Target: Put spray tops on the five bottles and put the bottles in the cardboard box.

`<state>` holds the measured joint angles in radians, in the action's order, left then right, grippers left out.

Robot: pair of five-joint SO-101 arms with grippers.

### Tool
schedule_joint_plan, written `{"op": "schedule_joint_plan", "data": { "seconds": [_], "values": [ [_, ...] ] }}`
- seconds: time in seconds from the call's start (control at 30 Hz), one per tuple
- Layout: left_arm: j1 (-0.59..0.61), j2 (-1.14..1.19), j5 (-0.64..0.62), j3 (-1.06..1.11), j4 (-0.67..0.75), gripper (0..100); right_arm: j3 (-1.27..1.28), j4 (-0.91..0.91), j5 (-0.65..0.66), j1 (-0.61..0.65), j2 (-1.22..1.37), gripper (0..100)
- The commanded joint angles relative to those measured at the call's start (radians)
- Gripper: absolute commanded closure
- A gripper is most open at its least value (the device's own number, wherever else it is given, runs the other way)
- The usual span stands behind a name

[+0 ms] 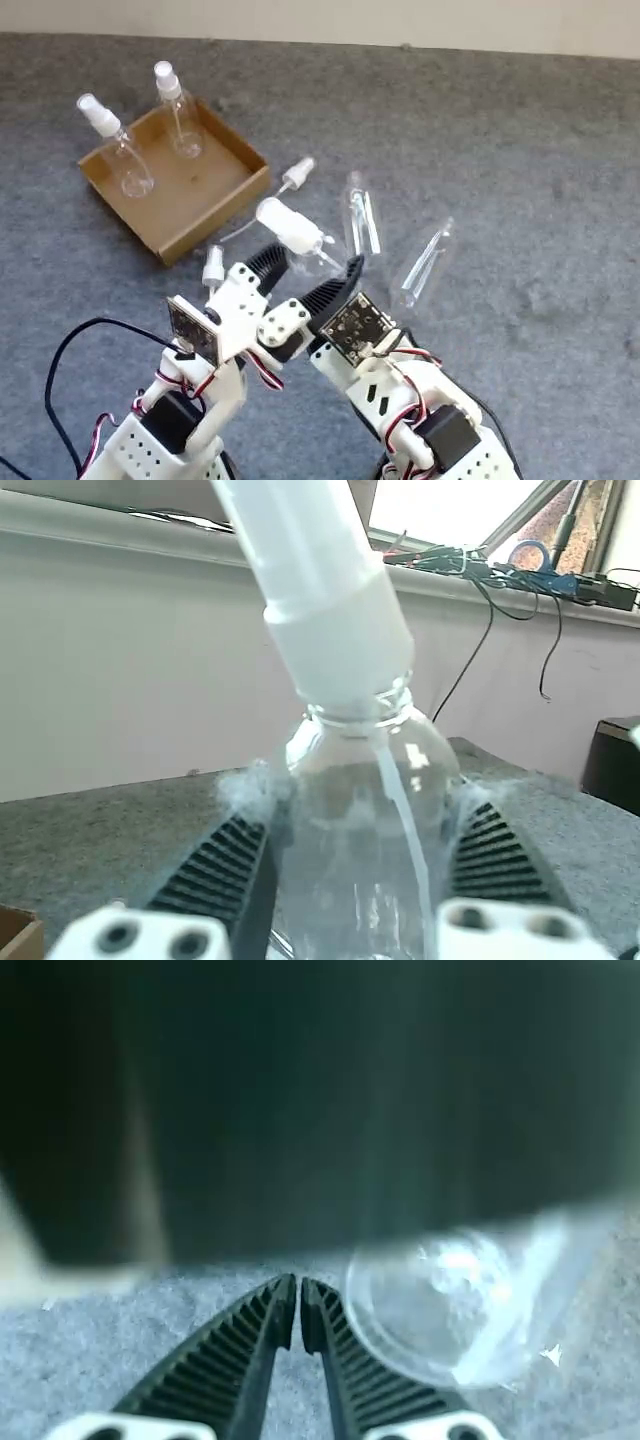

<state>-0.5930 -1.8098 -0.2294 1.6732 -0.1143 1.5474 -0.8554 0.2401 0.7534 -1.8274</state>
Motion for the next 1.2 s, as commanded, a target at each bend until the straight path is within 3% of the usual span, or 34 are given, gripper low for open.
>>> {"op": "schedule_joint_plan", "data": {
  "seconds": [0.0, 0.33, 0.6, 0.73, 1.03, 1.17],
  "values": [
    [-0.022, -0.007, -0.005, 0.021, -0.049, 94, -0.041, -0.030, 0.008, 0.013, -0.015, 99.1],
    [-0.084, -0.008, -0.005, 0.021, -0.097, 94, -0.127, -0.107, 0.008, 0.008, -0.015, 99.1],
    [-0.116, -0.008, 0.066, 0.021, -0.141, 94, -0.131, -0.104, 0.008, -0.208, -0.015, 98.9],
    [-0.137, -0.008, 0.069, 0.021, -0.141, 94, -0.130, -0.102, 0.008, -0.240, -0.015, 98.9],
    [-0.122, -0.010, 0.074, 0.019, -0.135, 94, -0.116, -0.038, 0.008, -0.240, -0.015, 98.8],
    [-0.033, -0.010, 0.074, 0.018, -0.123, 94, -0.113, -0.035, 0.008, -0.236, -0.015, 98.8]
  ]
}}
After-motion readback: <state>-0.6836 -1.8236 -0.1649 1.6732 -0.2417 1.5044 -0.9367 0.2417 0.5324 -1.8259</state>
